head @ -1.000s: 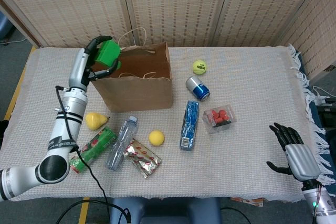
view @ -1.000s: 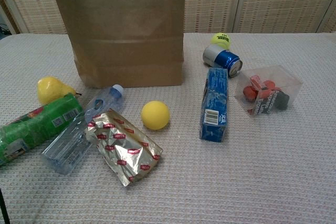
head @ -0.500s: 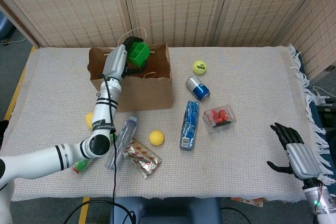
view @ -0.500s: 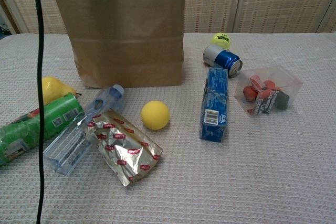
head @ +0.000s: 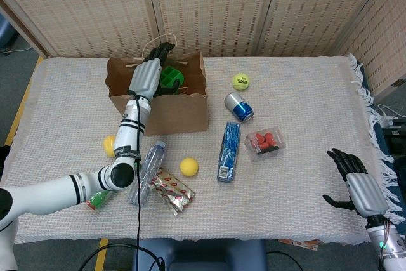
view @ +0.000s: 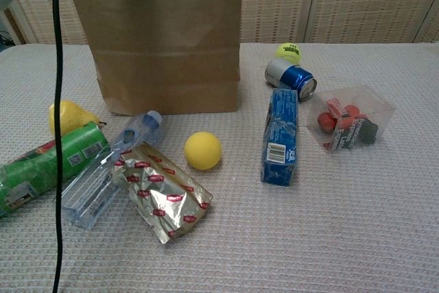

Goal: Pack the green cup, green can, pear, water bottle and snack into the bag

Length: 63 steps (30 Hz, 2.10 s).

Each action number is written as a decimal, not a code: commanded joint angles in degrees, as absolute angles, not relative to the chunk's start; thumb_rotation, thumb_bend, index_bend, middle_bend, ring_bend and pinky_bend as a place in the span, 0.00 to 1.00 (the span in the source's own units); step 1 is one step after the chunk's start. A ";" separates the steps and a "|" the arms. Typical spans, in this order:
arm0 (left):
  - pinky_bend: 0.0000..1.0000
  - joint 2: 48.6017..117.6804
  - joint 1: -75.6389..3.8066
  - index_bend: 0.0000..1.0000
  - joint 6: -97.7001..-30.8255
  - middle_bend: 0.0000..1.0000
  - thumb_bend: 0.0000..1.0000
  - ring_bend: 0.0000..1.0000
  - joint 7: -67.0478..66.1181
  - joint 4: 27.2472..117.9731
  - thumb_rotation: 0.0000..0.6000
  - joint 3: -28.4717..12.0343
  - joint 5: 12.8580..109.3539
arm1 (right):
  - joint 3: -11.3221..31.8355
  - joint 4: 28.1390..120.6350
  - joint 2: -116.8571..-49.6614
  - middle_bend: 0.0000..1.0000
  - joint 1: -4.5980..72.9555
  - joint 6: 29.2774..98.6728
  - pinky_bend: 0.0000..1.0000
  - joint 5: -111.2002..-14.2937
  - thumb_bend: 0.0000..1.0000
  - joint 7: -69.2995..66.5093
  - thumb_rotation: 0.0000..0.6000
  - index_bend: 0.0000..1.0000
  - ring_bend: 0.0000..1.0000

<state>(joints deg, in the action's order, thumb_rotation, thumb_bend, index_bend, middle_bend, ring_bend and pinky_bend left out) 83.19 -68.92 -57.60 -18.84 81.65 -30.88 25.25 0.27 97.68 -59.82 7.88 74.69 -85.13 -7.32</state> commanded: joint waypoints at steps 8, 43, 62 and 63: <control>0.35 75.79 -61.36 0.33 -63.89 0.20 0.51 0.20 -13.65 96.20 1.00 -34.25 23.17 | 0.37 97.48 -60.09 0.00 7.69 75.16 0.00 -85.00 0.07 -6.95 1.00 0.00 0.00; 0.04 61.67 -22.98 0.00 -65.60 0.00 0.34 0.00 -16.61 113.84 1.00 2.09 59.09 | 1.60 92.43 -65.24 0.00 5.69 85.11 0.00 -91.19 0.07 -8.50 1.00 0.00 0.00; 0.00 73.47 -27.42 0.00 -68.47 0.00 0.33 0.00 -31.47 112.45 1.00 -1.47 42.06 | 1.13 93.99 -63.73 0.00 6.06 83.17 0.00 -90.34 0.07 -9.27 1.00 0.00 0.00; 0.00 73.71 -27.55 0.00 -68.66 0.00 0.33 0.00 -31.78 112.18 1.00 -1.55 41.80 | 1.12 94.02 -63.72 0.00 6.07 83.11 0.00 -90.31 0.07 -9.24 1.00 0.00 0.00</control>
